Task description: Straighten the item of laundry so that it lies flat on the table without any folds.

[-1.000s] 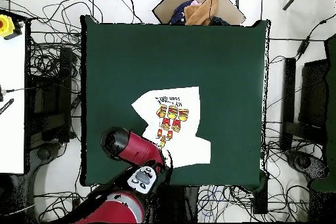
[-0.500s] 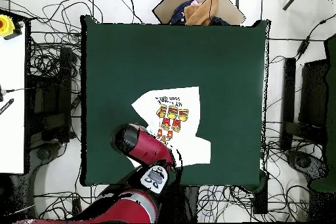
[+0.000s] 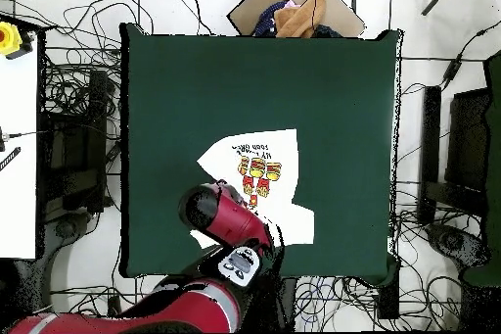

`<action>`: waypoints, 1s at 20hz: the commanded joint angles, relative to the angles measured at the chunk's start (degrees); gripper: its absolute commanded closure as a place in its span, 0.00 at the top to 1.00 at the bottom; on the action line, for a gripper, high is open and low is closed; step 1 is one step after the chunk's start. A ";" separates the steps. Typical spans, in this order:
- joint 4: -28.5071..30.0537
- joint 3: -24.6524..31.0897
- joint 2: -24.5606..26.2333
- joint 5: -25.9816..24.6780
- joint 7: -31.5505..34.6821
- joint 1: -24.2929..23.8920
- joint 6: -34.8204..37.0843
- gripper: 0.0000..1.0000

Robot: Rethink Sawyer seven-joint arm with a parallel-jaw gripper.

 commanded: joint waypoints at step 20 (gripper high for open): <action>2.27 12.22 -1.42 -9.77 7.42 -9.44 0.90 0.00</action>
